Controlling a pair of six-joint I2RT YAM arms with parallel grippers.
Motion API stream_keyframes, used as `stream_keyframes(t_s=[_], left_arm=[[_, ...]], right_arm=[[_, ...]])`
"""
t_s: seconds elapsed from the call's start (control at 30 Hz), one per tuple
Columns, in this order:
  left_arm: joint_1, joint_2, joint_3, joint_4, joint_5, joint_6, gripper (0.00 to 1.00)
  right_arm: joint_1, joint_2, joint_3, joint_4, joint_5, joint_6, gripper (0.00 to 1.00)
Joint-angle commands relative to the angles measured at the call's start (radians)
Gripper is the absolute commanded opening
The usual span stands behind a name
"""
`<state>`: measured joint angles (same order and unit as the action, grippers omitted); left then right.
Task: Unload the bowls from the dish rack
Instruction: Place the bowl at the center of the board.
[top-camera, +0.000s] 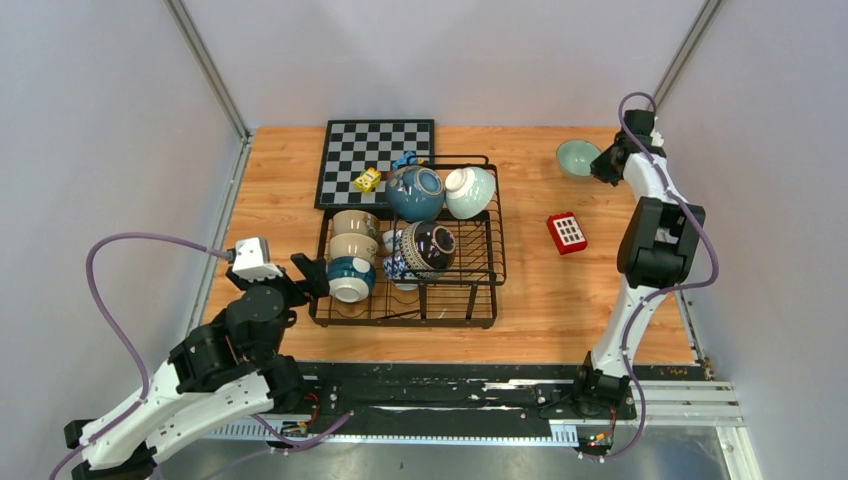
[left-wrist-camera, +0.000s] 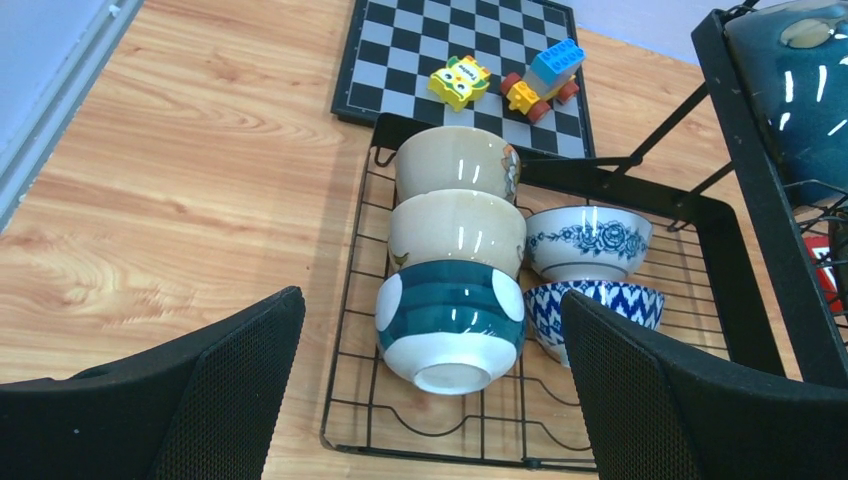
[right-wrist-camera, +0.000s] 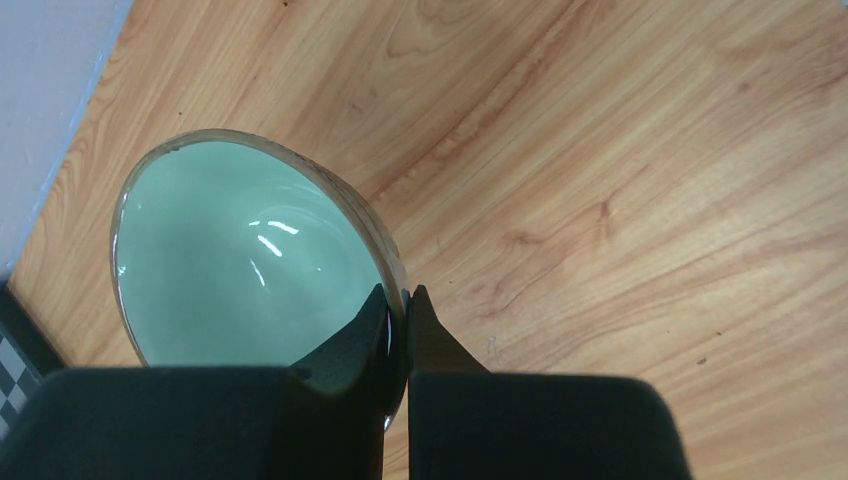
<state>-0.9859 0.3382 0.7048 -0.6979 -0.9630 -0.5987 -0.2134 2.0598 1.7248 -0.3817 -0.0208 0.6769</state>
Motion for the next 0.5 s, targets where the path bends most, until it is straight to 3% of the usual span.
stream_keyframes(t_s=[0.0,0.47], left_arm=[[-0.002,-0.016,-0.015,0.015,-0.043,-0.028,1.0],[-0.002,0.088,-0.021,0.09,-0.038,-0.004,1.0]], right_arm=[[-0.015,0.012,-0.008,0.125,-0.056,0.03,0.0],[-0.015,0.093,0.005,0.137,-0.046,-0.002,0.0]])
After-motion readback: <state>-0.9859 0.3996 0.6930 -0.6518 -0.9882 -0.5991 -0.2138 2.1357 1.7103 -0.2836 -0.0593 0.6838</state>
